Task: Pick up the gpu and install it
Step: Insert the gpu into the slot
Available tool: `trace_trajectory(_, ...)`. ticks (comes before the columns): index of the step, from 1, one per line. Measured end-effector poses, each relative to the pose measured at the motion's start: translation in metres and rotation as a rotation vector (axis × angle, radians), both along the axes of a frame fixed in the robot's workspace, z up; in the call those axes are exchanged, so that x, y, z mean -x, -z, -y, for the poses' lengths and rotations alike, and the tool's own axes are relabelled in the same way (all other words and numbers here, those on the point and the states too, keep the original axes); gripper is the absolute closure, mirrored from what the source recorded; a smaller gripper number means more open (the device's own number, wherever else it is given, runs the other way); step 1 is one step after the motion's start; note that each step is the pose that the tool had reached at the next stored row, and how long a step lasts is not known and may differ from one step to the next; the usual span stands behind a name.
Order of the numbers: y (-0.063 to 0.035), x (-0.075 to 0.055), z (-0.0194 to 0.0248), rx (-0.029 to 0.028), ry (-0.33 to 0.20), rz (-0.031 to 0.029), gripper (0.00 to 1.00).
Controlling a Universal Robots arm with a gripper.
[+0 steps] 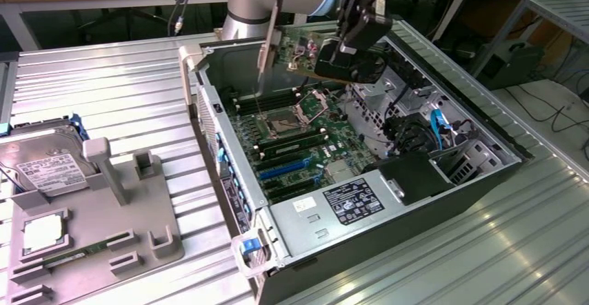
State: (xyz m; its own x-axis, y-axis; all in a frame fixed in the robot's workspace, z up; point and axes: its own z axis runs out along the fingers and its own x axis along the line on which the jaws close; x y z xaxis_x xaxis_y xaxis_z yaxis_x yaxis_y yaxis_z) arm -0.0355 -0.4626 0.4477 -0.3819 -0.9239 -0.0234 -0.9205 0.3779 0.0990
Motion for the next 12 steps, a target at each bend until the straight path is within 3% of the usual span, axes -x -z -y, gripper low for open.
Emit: trace_trajectory(12, 0.0000, 0.0000, 0.0000, -0.0077, -0.166, 0.0001, 0.73)
